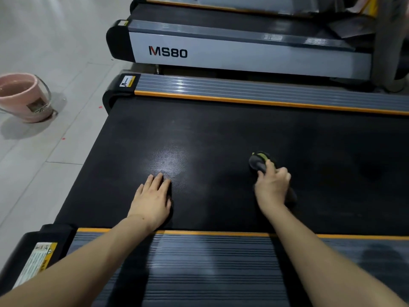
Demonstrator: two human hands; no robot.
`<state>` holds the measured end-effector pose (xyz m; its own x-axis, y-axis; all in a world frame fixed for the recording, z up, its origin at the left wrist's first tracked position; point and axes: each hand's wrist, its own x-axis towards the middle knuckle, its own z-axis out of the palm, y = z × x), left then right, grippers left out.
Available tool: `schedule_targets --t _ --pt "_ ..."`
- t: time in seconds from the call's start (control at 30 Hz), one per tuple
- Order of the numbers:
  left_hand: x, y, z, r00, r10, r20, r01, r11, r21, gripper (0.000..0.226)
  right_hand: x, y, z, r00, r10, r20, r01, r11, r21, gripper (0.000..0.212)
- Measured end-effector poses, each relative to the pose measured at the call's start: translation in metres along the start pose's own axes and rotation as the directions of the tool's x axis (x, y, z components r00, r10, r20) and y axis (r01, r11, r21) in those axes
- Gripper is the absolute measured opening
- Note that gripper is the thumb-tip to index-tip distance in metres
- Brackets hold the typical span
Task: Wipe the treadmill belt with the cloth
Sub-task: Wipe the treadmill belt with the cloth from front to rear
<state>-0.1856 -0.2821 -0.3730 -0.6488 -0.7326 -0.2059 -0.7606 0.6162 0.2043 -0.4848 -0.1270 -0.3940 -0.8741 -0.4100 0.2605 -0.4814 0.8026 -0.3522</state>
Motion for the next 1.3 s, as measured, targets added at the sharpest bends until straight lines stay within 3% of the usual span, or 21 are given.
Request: schedule_targets --t 0.1,0.17,0.23,0.37,0.43,0.57,0.63,0.7,0.8,0.9,0.97,1.03,1.1,1.17,1.23,1.3 --pt "-0.006 0.001 -0.003 0.999 -0.041 0.002 0.041 0.998 -0.044 0.054 -0.039 -0.072 0.021 1.0 0.01 0.001 -0.01 0.998 0.059 0.041" --pt "-0.011 0.0 -0.003 0.999 -0.045 -0.023 0.043 0.997 -0.066 0.053 -0.072 -0.128 0.036 0.986 -0.161 0.046 0.154 0.981 0.121 0.043" --pt "-0.02 0.0 0.002 0.993 -0.061 -0.101 0.051 0.994 -0.096 0.05 -0.102 -0.166 0.037 0.924 -0.361 0.123 0.342 0.927 0.154 0.045" --pt "-0.03 0.001 0.012 0.982 -0.048 -0.182 0.026 0.993 -0.119 0.045 -0.084 -0.128 0.02 0.853 -0.493 0.171 0.462 0.866 0.192 0.046" --pt "-0.031 0.003 0.012 0.973 -0.008 -0.231 -0.022 0.992 -0.126 0.048 -0.056 -0.069 0.01 0.91 -0.397 0.117 0.386 0.917 0.104 0.045" --pt "-0.032 0.006 0.01 0.967 -0.005 -0.254 -0.028 0.992 -0.125 0.053 -0.016 0.015 -0.019 0.994 -0.054 0.1 0.059 0.997 -0.043 0.043" --pt "-0.031 0.007 0.009 0.967 -0.017 -0.255 -0.019 0.99 -0.137 0.051 -0.021 0.001 -0.015 0.994 0.068 0.084 -0.059 0.993 -0.098 0.038" --pt "-0.032 0.007 0.009 0.967 -0.032 -0.253 -0.006 0.989 -0.15 0.05 -0.044 -0.047 -0.002 0.993 0.088 0.082 -0.081 0.992 -0.094 0.033" --pt "-0.034 0.006 0.008 0.963 -0.06 -0.262 0.016 0.986 -0.168 0.048 -0.096 -0.129 0.018 0.975 -0.163 0.148 0.161 0.987 0.026 0.035" --pt "-0.036 0.005 0.007 0.96 -0.097 -0.263 0.047 0.981 -0.191 0.042 -0.123 -0.151 0.013 0.822 -0.515 0.243 0.501 0.857 0.122 0.038" --pt "-0.035 0.004 0.009 0.963 -0.087 -0.255 0.038 0.981 -0.192 0.039 -0.102 -0.12 0.0 0.765 -0.596 0.244 0.592 0.8 0.099 0.041" --pt "-0.035 0.004 0.01 0.963 -0.093 -0.254 0.045 0.981 -0.19 0.038 -0.075 -0.067 -0.013 0.835 -0.493 0.242 0.517 0.855 -0.042 0.04" --pt "-0.034 0.005 0.011 0.963 -0.091 -0.253 0.044 0.982 -0.183 0.037 -0.049 -0.011 -0.029 0.935 -0.279 0.219 0.319 0.932 -0.172 0.037" --pt "-0.034 0.006 0.012 0.962 -0.084 -0.26 0.037 0.983 -0.181 0.035 -0.038 0.021 -0.041 0.979 -0.077 0.19 0.114 0.975 -0.193 0.036" --pt "-0.033 0.006 0.011 0.961 -0.08 -0.265 0.031 0.983 -0.182 0.034 -0.044 0.011 -0.036 0.984 0.083 0.157 -0.054 0.982 -0.184 0.036" --pt "-0.032 0.005 0.012 0.962 -0.065 -0.265 0.018 0.984 -0.179 0.033 -0.069 -0.038 -0.024 0.979 0.107 0.174 -0.084 0.987 -0.136 0.036"
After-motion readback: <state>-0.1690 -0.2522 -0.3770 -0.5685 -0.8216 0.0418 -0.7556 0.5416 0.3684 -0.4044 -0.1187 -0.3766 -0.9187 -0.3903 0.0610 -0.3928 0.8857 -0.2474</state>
